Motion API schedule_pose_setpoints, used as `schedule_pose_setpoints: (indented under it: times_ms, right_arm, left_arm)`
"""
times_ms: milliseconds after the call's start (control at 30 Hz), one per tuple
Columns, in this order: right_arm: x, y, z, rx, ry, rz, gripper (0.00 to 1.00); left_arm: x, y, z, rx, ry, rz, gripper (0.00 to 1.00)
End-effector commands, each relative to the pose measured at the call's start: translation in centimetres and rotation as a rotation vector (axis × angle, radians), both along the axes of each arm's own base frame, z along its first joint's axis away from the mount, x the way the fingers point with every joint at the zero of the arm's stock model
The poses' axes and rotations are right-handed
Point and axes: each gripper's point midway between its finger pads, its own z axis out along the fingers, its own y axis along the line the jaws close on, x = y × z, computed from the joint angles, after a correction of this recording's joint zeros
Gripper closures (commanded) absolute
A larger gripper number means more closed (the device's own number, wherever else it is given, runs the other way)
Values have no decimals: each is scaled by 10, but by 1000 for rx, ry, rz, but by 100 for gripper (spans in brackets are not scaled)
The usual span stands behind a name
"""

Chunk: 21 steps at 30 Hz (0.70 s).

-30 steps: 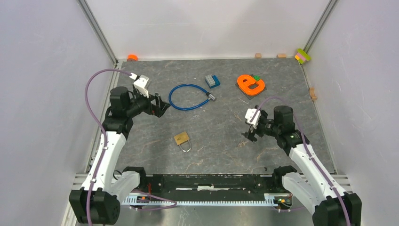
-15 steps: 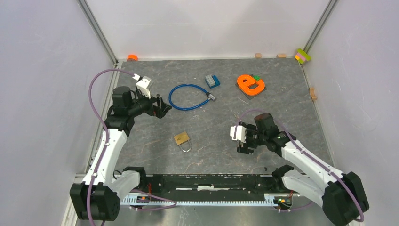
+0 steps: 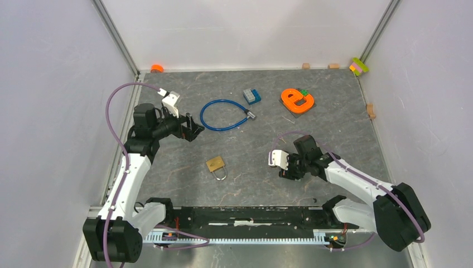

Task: Unlock with the key

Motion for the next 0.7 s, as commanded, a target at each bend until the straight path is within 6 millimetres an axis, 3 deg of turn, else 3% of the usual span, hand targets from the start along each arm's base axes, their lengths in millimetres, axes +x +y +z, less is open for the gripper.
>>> schedule_pose_setpoints:
  times_ms: [0, 333, 500, 667]
  right_arm:
    - [14, 5, 8, 0, -35, -11, 41]
    - [13, 10, 0, -20, 16, 22, 46]
    - [12, 12, -2, -24, 33, 40, 63]
    - [14, 25, 14, 33, 26, 78, 83]
  left_arm:
    - [0, -3, 12, -10, -64, -29, 0]
    - [-2, -5, 11, -16, -69, -41, 0]
    - [-2, -6, 12, -19, -72, -44, 0]
    - [-3, -7, 11, -28, -73, -50, 0]
